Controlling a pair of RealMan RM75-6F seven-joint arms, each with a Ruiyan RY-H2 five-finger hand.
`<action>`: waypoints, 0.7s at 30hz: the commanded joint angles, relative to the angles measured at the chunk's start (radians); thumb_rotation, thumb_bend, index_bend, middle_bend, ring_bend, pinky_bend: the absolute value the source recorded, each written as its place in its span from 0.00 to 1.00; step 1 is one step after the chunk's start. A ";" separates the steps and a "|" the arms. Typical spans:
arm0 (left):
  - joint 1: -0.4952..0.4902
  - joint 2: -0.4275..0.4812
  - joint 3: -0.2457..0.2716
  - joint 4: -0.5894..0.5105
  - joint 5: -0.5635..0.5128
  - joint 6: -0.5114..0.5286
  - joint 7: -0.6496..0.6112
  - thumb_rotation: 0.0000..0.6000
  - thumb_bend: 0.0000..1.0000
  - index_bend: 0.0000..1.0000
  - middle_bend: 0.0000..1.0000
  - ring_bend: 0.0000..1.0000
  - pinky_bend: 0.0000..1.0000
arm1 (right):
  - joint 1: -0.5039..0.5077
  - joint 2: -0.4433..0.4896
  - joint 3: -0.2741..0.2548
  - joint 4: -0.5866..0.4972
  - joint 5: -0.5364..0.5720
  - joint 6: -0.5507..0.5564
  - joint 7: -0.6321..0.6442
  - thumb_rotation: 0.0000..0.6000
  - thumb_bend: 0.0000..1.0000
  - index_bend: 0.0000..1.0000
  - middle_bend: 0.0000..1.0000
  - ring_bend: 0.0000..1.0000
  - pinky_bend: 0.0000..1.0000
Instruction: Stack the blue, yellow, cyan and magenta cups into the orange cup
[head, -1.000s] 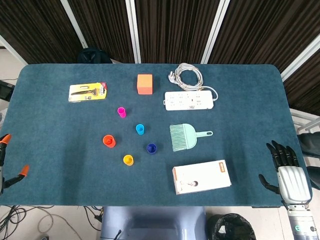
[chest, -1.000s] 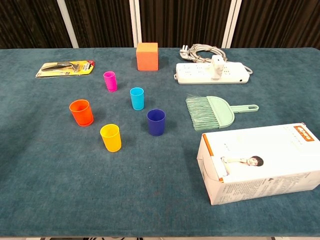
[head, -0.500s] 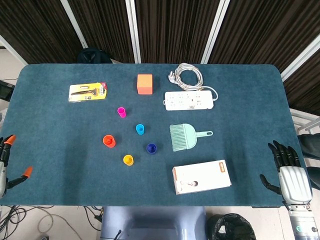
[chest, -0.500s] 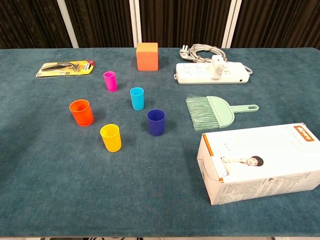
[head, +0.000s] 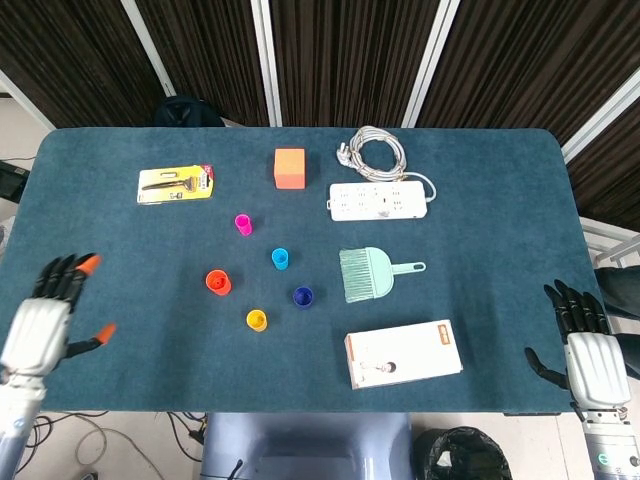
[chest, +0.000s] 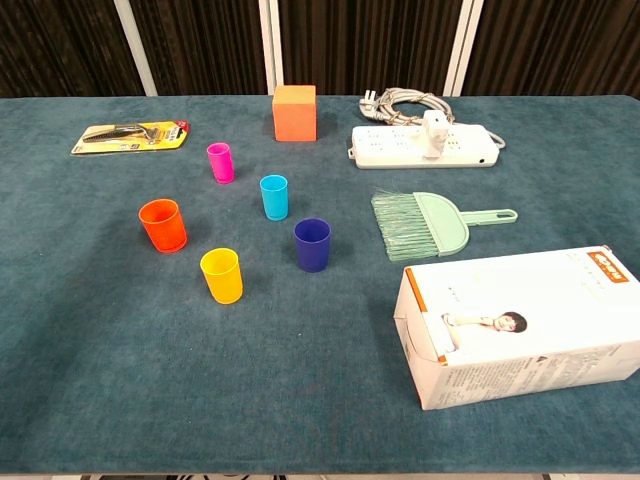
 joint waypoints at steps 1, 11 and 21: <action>-0.160 0.044 -0.088 -0.117 -0.049 -0.189 0.131 1.00 0.19 0.01 0.06 0.00 0.00 | 0.000 0.000 0.000 0.000 0.001 0.000 0.000 1.00 0.34 0.04 0.04 0.08 0.04; -0.479 -0.075 -0.190 -0.137 -0.417 -0.536 0.373 1.00 0.19 0.06 0.06 0.00 0.00 | 0.005 -0.004 -0.001 0.006 0.011 -0.017 0.000 1.00 0.34 0.04 0.04 0.08 0.04; -0.683 -0.261 -0.149 -0.011 -0.665 -0.579 0.587 1.00 0.19 0.10 0.06 0.00 0.00 | 0.008 -0.009 0.003 0.009 0.027 -0.028 -0.004 1.00 0.34 0.04 0.04 0.08 0.04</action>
